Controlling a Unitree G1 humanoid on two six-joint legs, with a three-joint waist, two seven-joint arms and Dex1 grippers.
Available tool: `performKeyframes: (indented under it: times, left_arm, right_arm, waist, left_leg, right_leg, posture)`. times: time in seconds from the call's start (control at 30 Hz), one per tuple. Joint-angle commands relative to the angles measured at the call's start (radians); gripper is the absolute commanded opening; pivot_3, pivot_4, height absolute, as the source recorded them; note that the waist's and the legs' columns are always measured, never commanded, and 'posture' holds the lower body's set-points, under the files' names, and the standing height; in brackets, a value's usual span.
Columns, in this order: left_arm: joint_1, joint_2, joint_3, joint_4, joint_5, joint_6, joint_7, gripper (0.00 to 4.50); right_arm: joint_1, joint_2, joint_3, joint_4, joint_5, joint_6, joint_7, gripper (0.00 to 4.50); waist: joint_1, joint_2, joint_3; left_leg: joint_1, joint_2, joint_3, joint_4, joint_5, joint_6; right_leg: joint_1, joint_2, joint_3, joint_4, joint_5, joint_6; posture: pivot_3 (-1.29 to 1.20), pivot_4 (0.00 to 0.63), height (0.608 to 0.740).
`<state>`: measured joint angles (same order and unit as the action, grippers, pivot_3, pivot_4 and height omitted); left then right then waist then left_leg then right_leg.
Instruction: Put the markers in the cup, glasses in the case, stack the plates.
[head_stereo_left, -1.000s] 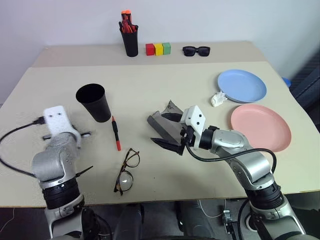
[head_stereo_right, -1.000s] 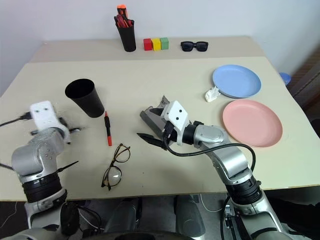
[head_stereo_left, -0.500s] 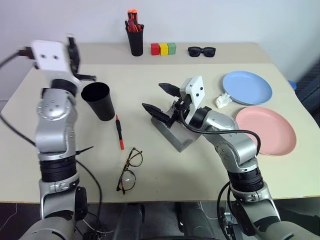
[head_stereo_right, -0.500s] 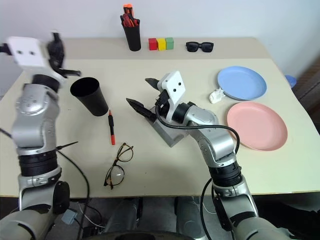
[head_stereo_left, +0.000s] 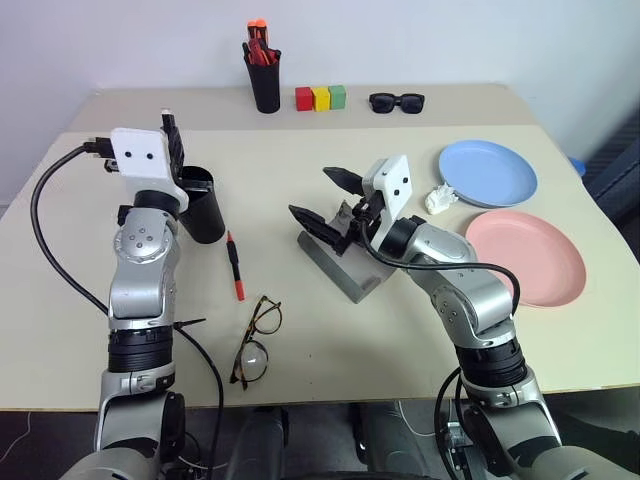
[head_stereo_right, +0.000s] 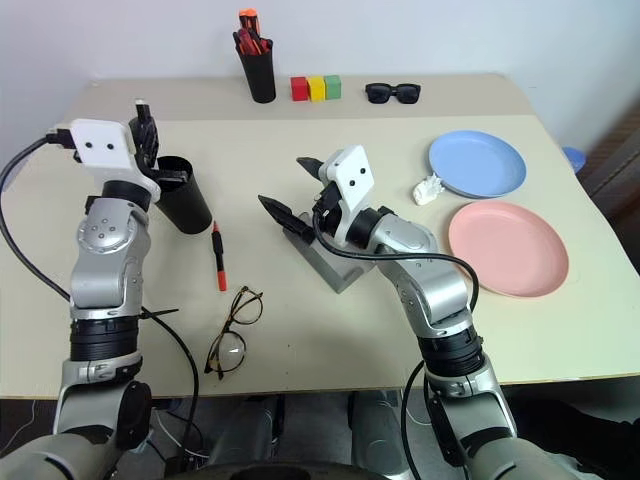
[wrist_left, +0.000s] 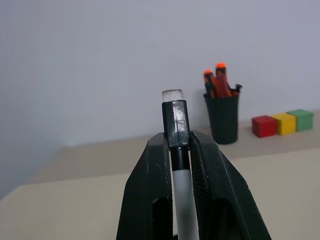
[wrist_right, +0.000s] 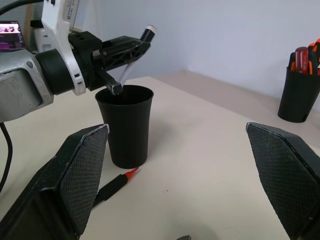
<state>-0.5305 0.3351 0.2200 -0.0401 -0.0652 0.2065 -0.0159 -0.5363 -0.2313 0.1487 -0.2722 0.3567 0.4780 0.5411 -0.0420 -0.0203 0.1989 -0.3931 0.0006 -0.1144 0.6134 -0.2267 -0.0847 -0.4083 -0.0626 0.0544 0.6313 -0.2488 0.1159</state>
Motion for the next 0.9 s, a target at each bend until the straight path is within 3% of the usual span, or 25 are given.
performKeyframes:
  times: [0.03,0.07,0.17,0.4,0.53,0.63,0.73,0.83,0.9]
  left_arm:
    - [0.001,-0.003,0.012,-0.014,0.004,-0.031,0.008,0.08]
    - [0.004,-0.006,0.009,-0.015,0.005,-0.032,0.009,0.75]
    - [0.012,-0.012,0.008,-0.020,0.011,-0.029,0.016,1.90]
    - [0.028,-0.027,0.038,-0.062,-0.013,-0.031,0.032,1.90]
    - [0.138,0.027,-0.035,-0.370,-0.197,0.092,-0.192,1.90]
    - [0.220,0.077,-0.051,-0.505,-0.306,0.246,-0.261,2.76]
    - [0.284,0.139,-0.066,-0.592,-0.359,0.408,-0.285,4.32]
    - [0.310,0.192,-0.090,-0.622,-0.311,0.627,-0.200,4.47]
    - [0.287,0.148,-0.053,-0.620,-0.307,0.813,-0.095,4.47]
  right_arm:
    - [-0.009,0.004,0.000,-0.038,0.001,-0.023,0.007,4.50]
    - [-0.012,0.005,0.001,-0.035,0.002,-0.025,0.009,4.50]
    - [-0.019,0.007,0.003,-0.029,0.004,-0.025,0.015,4.50]
    - [-0.020,0.006,0.003,-0.029,0.003,-0.023,0.023,4.50]
    - [-0.012,-0.027,-0.024,-0.023,0.000,-0.027,0.034,4.50]
    - [-0.014,-0.056,-0.046,-0.008,0.002,-0.032,0.047,4.50]
    - [-0.017,-0.084,-0.062,-0.001,0.011,-0.028,0.068,4.50]
    - [-0.015,-0.128,-0.063,-0.007,0.032,-0.016,0.130,4.50]
    - [-0.007,-0.147,-0.059,-0.017,0.042,-0.010,0.156,4.50]
  waist:
    - [0.000,0.000,0.000]
    - [0.000,0.000,0.000]
    - [0.000,0.000,0.000]
    - [-0.001,0.000,0.000]
    - [-0.002,0.000,0.000]
    - [-0.001,0.000,0.000]
    - [-0.003,0.001,0.000]
    - [-0.004,0.001,0.000]
    - [-0.003,0.001,0.000]
  left_leg:
    - [0.000,0.000,0.000,0.000,0.000,0.000]
    - [0.000,0.000,0.000,0.000,0.000,0.000]
    - [0.000,0.000,0.000,0.000,0.000,0.000]
    - [0.000,0.000,0.000,0.000,0.000,0.000]
    - [-0.001,0.000,0.000,0.000,0.000,0.000]
    - [-0.001,0.000,0.000,-0.001,0.000,0.000]
    - [0.001,0.000,0.000,0.000,0.000,0.000]
    - [0.001,0.000,0.000,0.000,0.000,0.000]
    - [0.001,0.000,0.000,0.000,0.000,0.000]
  right_leg:
    - [0.000,0.000,0.000,0.000,0.000,0.000]
    - [0.000,0.000,0.000,0.000,0.000,0.000]
    - [0.000,0.000,0.000,0.000,0.000,0.000]
    - [0.000,0.000,0.000,0.000,0.000,0.000]
    - [0.000,0.000,0.000,-0.001,0.000,0.000]
    - [0.000,0.000,0.000,-0.001,0.000,0.000]
    - [0.001,0.000,0.000,0.000,0.000,-0.001]
    - [0.001,0.000,0.000,0.000,-0.002,-0.004]
    - [0.001,0.000,0.000,0.000,-0.002,-0.003]
  posture:
    - [0.00,0.150,0.740]
    - [0.00,0.150,0.740]
    - [0.00,0.150,0.740]
    - [0.00,0.150,0.740]
    - [0.00,0.150,0.740]
    - [0.00,0.150,0.740]
    - [0.00,0.150,0.740]
    - [0.00,0.150,0.740]
    - [0.00,0.150,0.740]
